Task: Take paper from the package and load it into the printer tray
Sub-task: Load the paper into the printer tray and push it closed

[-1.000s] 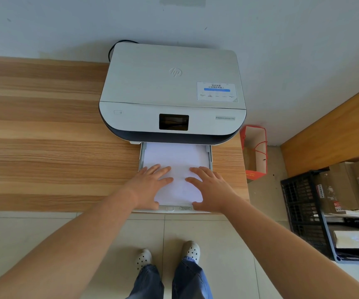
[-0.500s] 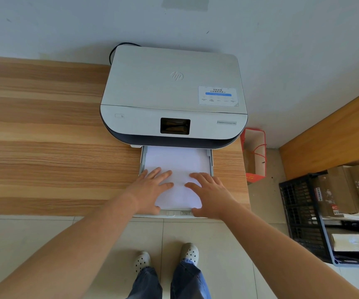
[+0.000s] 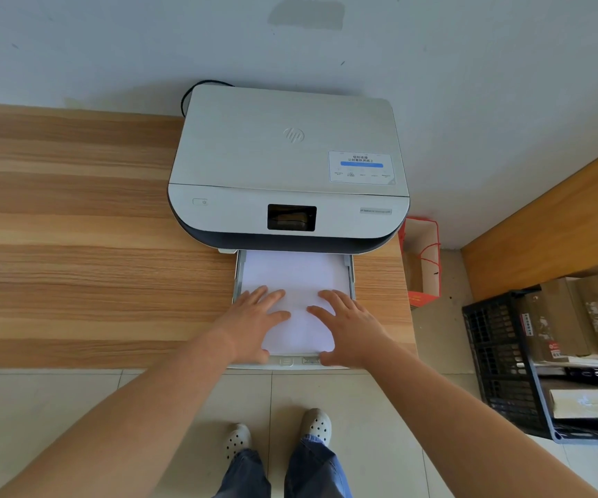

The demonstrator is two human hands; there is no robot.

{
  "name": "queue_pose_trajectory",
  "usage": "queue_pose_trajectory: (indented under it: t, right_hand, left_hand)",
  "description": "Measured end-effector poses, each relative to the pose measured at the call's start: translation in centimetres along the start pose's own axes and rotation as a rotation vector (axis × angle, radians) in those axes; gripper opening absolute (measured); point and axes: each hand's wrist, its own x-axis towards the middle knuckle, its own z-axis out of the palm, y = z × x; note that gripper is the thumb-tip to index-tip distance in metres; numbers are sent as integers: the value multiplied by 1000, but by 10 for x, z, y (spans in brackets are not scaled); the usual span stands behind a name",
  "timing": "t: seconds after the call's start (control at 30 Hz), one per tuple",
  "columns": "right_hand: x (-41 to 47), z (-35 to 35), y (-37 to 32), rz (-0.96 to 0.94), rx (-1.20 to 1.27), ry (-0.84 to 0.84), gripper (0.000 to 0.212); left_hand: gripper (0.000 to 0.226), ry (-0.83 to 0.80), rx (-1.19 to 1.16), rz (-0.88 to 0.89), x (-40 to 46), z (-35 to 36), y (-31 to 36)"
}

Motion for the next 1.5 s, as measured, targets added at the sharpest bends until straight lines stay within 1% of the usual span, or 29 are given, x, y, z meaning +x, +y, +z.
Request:
queue_pose_trajectory:
  t: [0.07, 0.13, 0.2, 0.23, 0.27, 0.33, 0.37, 0.4, 0.43, 0.47, 0.53, 0.6, 0.7, 0.8, 0.87, 0.97, 1.07, 1.5]
  right_hand:
    - [-1, -4, 0, 0, 25, -17, 87]
    - [-3, -13, 0, 22, 118, -2, 82]
    - [-3, -25, 6, 118, 279, 93, 70]
    - [-1, -28, 12, 193, 340, 155, 61]
    - [1, -32, 20, 280, 367, 198, 49]
    - [6, -36, 36, 454, 427, 214, 27]
    - [9, -38, 41, 526, 499, 217, 22]
    - [10, -40, 43, 575, 555, 212, 21]
    - [12, -40, 44, 592, 564, 189, 22]
    - [14, -40, 45, 587, 533, 143, 25]
    - [18, -38, 45, 580, 458, 21, 27]
    - [23, -34, 45, 596, 438, -30, 27]
    - [29, -30, 47, 595, 433, -29, 30]
    - [33, -31, 50, 559, 389, -74, 32]
    - [35, -33, 52, 529, 370, -100, 29]
    - [37, -36, 50, 518, 349, -117, 23]
    - [40, -37, 49, 521, 373, -133, 20]
    - [41, -32, 46, 518, 379, -102, 21]
  left_hand:
    - [81, -5, 13, 1, 0, 1, 0]
    - [83, 6, 3, 3, -1, 0, -2]
    - [82, 56, -66, -3, -4, -4, -9]
    - [78, 110, -128, -23, -6, -7, -14]
    - [73, 180, -212, -65, -8, -10, -20]
    - [57, 325, -381, -217, -13, -16, -32]
    - [46, 382, -425, -305, -15, -19, -38]
    - [36, 407, -454, -390, -16, -21, -43]
    - [29, 395, -487, -464, -16, -21, -47]
    - [27, 354, -521, -518, -15, -20, -49]
    - [28, 237, -584, -564, -13, -17, -52]
    - [28, 165, -633, -567, -9, -13, -52]
    - [29, 166, -643, -571, -1, -14, -48]
    - [29, 156, -556, -569, 6, -19, -47]
    - [28, 130, -504, -568, 11, -22, -50]
    - [25, 84, -483, -560, 17, -24, -54]
    - [26, 65, -446, -550, 18, -26, -55]
    - [24, 124, -470, -549, 19, -24, -52]
